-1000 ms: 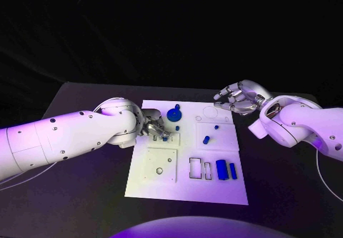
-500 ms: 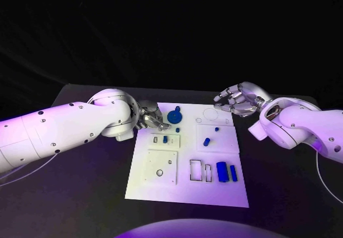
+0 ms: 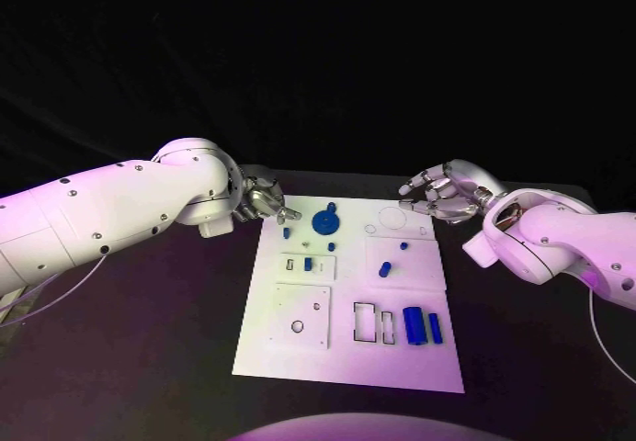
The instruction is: Assemble the parts on the task board
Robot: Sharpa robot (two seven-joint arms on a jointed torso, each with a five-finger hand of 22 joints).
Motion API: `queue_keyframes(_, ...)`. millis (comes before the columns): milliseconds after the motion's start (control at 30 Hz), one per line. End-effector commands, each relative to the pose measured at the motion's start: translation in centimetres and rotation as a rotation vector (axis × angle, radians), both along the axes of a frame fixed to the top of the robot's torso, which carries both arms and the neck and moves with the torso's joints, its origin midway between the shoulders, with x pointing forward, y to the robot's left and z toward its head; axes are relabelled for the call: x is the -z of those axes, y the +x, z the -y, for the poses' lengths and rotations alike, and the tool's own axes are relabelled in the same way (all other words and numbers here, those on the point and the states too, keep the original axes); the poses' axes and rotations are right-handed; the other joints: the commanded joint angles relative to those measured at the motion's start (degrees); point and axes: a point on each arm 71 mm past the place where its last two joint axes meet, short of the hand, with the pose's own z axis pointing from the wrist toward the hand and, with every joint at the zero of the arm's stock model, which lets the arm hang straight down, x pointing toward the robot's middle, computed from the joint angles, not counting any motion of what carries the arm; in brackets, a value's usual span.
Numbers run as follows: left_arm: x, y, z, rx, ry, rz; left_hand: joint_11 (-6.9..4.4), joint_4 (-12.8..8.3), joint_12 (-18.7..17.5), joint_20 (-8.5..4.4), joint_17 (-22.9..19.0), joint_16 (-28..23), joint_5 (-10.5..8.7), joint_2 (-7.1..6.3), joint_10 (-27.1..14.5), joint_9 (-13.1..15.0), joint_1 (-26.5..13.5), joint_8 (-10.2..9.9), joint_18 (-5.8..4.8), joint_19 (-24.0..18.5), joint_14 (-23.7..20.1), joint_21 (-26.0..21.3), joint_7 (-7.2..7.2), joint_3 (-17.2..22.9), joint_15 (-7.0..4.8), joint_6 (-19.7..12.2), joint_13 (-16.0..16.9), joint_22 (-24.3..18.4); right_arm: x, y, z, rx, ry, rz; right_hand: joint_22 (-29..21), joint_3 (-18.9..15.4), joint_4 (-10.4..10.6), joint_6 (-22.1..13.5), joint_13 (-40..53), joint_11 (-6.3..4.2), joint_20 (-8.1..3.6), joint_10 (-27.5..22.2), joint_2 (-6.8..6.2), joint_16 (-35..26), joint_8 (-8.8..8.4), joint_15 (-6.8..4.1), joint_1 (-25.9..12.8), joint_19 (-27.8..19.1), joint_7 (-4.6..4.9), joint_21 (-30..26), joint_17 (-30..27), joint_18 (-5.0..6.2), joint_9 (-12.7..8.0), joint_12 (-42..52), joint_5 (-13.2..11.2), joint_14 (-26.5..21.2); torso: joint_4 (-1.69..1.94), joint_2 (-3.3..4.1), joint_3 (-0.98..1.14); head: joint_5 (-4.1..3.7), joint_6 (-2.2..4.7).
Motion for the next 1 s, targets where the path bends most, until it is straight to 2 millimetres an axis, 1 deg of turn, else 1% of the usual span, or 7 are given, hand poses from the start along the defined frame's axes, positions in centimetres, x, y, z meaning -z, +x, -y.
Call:
queue_keyframes(33, 0.2, 0.4, -0.1, 0.040, 0.051, -0.028, -0.03, 0.04, 0.01, 0.13, -0.07, -0.35, -0.02, 0.06, -0.32, -0.11, 0.28, -0.33, 0.19, -0.14, 0.44, -0.19, 0.15, -0.39, 0.48, -0.37, 0.16, -0.10, 0.0, -0.1, -0.1, -0.012, -0.004, 0.009, 8.56, 0.13, 0.31, -0.07, -0.06, -0.01, -0.03, -0.32, -0.06, -0.36, 0.15, -0.40, -0.49, -0.36, -0.01, -0.20, 6.91, 1.11, -0.01, -0.29, 0.39, 3.84, 0.02, 0.03, -0.01, 0.22, 0.00)
queue_keyframes(133, 0.3, 0.9, -0.2, 0.028, 0.060, -0.024, -0.01, 0.05, 0.05, 0.15, -0.05, -0.34, -0.07, 0.07, -0.33, -0.14, 0.22, -0.39, 0.19, -0.16, 0.45, -0.21, 0.17, -0.48, 0.49, -0.38, 0.21, -0.13, 0.0, -0.1, -0.1, -0.012, -0.004, 0.009, 8.56, 0.13, 0.31, -0.07, -0.06, -0.01, -0.03, -0.32, -0.06, -0.36, 0.15, -0.40, -0.49, -0.36, -0.01, -0.20, 6.91, 1.11, -0.01, -0.29, 0.39, 3.84, -0.03, 0.08, -0.09, 0.36, 0.07)
queue_keyframes(333, 1.1, 1.7, -0.3, 0.014, 0.084, -0.039, 0.06, 0.04, 0.28, 0.21, -0.24, -0.50, -0.18, 0.13, -0.30, -0.27, 0.13, -0.63, 0.21, -0.23, 0.38, -0.29, 0.25, -0.71, 0.56, -0.50, 0.54, -0.22, 0.0, -0.1, -0.2, -0.013, -0.004, 0.009, 8.56, 0.13, 0.31, -0.07, -0.06, -0.01, -0.03, -0.32, -0.06, -0.36, 0.15, -0.40, -0.49, -0.36, -0.01, -0.20, 6.91, 1.11, -0.01, -0.29, 0.39, 3.84, -0.13, 0.04, -0.02, 0.45, -0.03)
queue_keyframes(500, 1.9, 2.2, 0.0, 0.004, 0.084, -0.060, 0.67, -0.07, -0.36, 0.69, -1.07, -1.35, 0.36, -0.20, -1.95, -1.24, 2.35, -2.32, 0.43, -1.06, -0.22, -0.99, 0.93, -1.70, 1.09, -1.22, -0.41, -1.24, 0.0, -0.1, -0.3, -0.016, -0.004, 0.009, 8.56, 0.13, 0.31, -0.07, -0.06, -0.01, -0.03, -0.32, -0.06, -0.36, 0.15, -0.40, -0.49, -0.36, -0.01, -0.20, 6.91, 1.11, -0.01, -0.29, 0.39, 3.84, -0.15, 0.16, -0.11, 0.46, 0.03)
queue_keyframes(600, 2.2, 2.5, 0.2, -0.006, 0.078, -0.057, 0.72, -0.04, -0.30, 0.72, -1.05, -1.33, 0.30, -0.29, -1.97, -1.31, 2.34, -2.42, 0.41, -1.00, -0.22, -0.95, 0.98, -1.86, 1.12, -1.22, -0.32, -1.13, 0.0, -0.1, -0.3, -0.017, -0.004, 0.009, 8.56, 0.13, 0.31, -0.07, -0.06, -0.01, -0.03, -0.32, -0.06, -0.36, 0.15, -0.40, -0.49, -0.36, -0.01, -0.20, 6.91, 1.11, -0.01, -0.29, 0.39, 3.84, -0.12, 0.08, -0.01, 0.45, -0.12)
queue_keyframes(900, 2.8, 2.7, 0.5, -0.013, 0.080, -0.064, 0.83, 0.05, -0.24, 0.82, -1.12, -1.40, 0.11, -0.40, -2.10, -1.54, 2.11, -2.71, 0.44, -1.09, -0.28, -1.03, 1.07, -2.43, 1.23, -1.11, -0.28, -1.23, 0.0, -0.1, -0.4, -0.018, -0.004, 0.009, 8.56, 0.13, 0.31, -0.07, -0.06, -0.01, -0.03, -0.32, -0.06, -0.36, 0.15, -0.40, -0.49, -0.36, -0.01, -0.20, 6.91, 1.11, -0.01, -0.29, 0.39, 3.84, -0.08, 0.05, 0.01, 0.41, -0.20)
queue_keyframes(1000, 2.9, 2.8, 0.5, -0.013, 0.083, -0.069, 0.83, 0.05, -0.24, 0.82, -1.12, -1.40, 0.11, -0.40, -2.10, -1.54, 2.11, -2.71, 0.44, -1.09, -0.28, -1.03, 1.07, -2.43, 1.23, -1.11, -0.28, -1.23, 0.0, -0.1, -0.4, -0.018, -0.004, 0.008, 8.56, 0.13, 0.31, -0.07, -0.06, -0.01, -0.03, -0.32, -0.06, -0.36, 0.15, -0.40, -0.49, -0.36, -0.01, -0.20, 6.91, 1.11, -0.01, -0.29, 0.39, 3.84, -0.06, -0.02, 0.07, 0.58, -0.26)
